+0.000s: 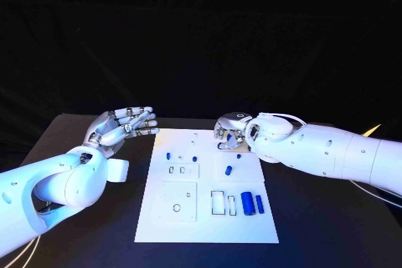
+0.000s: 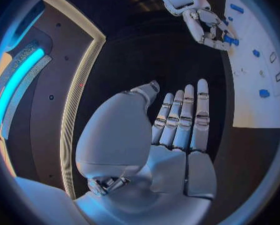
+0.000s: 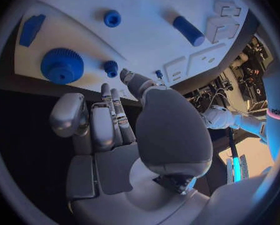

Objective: Assemble the parts on the task board

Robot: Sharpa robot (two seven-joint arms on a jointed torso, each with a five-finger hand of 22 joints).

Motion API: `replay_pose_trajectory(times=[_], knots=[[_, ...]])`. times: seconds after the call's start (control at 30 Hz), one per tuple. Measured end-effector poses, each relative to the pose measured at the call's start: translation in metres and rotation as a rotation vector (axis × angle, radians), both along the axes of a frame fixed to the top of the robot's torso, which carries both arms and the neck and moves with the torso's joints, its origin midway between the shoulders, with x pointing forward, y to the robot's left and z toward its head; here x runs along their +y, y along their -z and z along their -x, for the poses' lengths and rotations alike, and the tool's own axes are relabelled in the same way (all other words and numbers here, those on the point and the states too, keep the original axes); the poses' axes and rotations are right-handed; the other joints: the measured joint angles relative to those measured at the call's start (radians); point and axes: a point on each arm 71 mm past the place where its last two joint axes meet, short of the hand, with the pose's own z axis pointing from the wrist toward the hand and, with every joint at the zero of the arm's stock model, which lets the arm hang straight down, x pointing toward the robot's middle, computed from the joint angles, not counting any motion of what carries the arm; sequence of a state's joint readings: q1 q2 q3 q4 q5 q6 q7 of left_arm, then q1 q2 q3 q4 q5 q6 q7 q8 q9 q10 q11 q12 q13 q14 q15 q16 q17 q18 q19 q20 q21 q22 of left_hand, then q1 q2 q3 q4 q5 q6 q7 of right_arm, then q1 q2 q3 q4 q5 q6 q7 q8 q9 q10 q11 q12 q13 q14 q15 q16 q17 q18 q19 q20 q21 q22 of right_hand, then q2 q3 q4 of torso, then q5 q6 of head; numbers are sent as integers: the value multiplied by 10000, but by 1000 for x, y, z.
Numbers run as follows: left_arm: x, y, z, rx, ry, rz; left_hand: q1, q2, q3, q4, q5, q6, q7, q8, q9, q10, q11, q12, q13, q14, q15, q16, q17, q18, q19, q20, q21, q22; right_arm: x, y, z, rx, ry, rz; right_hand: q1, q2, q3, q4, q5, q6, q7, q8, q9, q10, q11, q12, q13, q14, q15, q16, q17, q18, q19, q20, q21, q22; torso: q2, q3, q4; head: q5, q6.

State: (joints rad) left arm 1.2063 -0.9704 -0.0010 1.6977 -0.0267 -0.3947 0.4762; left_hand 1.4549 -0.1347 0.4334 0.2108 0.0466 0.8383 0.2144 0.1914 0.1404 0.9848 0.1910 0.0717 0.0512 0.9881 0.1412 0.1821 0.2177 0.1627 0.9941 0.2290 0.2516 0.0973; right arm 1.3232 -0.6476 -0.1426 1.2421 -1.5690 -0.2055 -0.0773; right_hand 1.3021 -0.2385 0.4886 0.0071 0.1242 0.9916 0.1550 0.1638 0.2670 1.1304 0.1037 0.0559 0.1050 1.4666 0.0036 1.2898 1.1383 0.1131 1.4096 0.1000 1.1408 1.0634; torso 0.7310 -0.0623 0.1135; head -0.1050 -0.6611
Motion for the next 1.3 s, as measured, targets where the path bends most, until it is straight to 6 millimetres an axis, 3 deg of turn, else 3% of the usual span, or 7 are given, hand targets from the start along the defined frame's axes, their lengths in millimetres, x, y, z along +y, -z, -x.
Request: replay_pose_trajectory(times=[0.47, 0.53, 1.3], knots=[[1, 0, -1, 8, -44, -22, 0, 0, 0, 0, 0, 0, 0, 0, 0, 0, 0, 0, 0, 0, 0, 0, 1, -1, 1, 0, 0, 3, -1, 5, 0, 273, 57, 34, 3, 3, 1, 2, 0, 20, -18, 0, 96, 1, -1, 0, 74, 0, 0, 311, 232, -70, 145, 3, 581, 704, 74, -36, 102, -94, -8], [1, 0, -1, 10, -48, -24, 0, 0, 0, 0, 0, 0, 0, 0, 0, 0, 0, 0, 0, 0, 0, 0, 1, 0, 1, 0, 0, 2, -1, 6, 0, 296, 71, 31, 226, 227, 104, 103, 0, 23, -20, 0, 140, 4, -1, 0, 74, 0, 0, 368, 288, -70, 146, 4, 732, 859, 81, -41, 113, -102, -16], [4, 1, -3, 44, -116, -63, -1, -1, 0, 0, 0, 0, 0, 0, 0, 0, 0, 0, 0, 0, 0, 0, 13, 0, 1, 0, 81, 6, -10, 7, -1, 171, 332, 13, 222, 223, 474, 192, 0, 124, -44, 1, 297, 44, -33, 0, 72, 0, 0, 468, 288, -71, 161, 21, 964, 1159, 128, -68, 196, -195, -51]])
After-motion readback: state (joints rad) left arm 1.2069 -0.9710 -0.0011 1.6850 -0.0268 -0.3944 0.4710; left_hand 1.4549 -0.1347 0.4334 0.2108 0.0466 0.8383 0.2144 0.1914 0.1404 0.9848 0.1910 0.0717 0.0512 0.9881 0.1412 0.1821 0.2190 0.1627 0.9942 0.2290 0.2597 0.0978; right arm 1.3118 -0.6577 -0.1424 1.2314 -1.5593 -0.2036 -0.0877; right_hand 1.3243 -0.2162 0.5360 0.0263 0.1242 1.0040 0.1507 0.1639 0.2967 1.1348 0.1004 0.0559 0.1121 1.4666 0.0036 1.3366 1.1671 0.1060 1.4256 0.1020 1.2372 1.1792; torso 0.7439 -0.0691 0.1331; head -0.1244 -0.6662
